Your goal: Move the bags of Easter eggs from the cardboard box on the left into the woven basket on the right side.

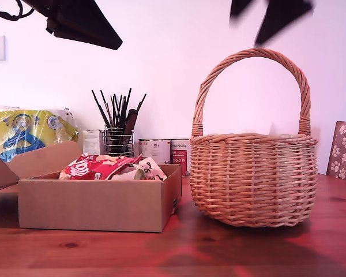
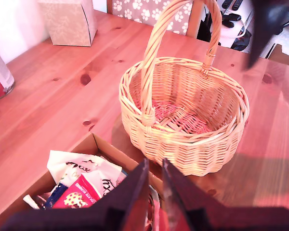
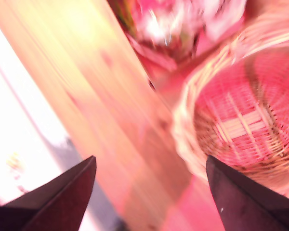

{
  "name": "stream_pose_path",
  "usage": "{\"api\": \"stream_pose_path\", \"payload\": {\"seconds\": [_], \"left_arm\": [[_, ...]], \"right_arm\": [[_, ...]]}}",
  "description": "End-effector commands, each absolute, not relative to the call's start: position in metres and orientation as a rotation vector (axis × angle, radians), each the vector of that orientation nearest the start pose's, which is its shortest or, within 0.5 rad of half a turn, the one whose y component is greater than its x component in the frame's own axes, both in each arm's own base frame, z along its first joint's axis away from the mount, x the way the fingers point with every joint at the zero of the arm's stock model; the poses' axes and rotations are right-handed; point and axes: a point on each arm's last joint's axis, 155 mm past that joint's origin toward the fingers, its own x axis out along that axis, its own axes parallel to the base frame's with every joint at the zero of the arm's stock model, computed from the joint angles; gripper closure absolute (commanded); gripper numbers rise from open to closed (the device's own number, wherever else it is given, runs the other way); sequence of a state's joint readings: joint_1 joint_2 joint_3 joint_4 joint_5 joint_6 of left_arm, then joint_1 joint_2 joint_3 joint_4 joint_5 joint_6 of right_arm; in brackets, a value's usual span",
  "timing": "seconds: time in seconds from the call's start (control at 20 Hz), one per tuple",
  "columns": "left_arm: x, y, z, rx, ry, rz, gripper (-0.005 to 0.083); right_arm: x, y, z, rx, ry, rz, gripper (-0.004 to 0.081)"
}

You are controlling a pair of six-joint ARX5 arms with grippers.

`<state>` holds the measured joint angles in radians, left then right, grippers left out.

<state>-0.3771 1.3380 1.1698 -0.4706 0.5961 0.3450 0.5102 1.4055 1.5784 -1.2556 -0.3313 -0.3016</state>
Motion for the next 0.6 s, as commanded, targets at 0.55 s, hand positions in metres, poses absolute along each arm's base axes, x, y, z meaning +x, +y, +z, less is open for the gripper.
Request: {"api": "stream_pose_path", "payload": {"seconds": [0.55], "left_arm": [[0.322,-0.237,0.239,0.228,0.509,-1.036,0.0711]], "right_arm": [[0.184,0.165,0.307,-0.181,0.583,0.836,0.011]]}}
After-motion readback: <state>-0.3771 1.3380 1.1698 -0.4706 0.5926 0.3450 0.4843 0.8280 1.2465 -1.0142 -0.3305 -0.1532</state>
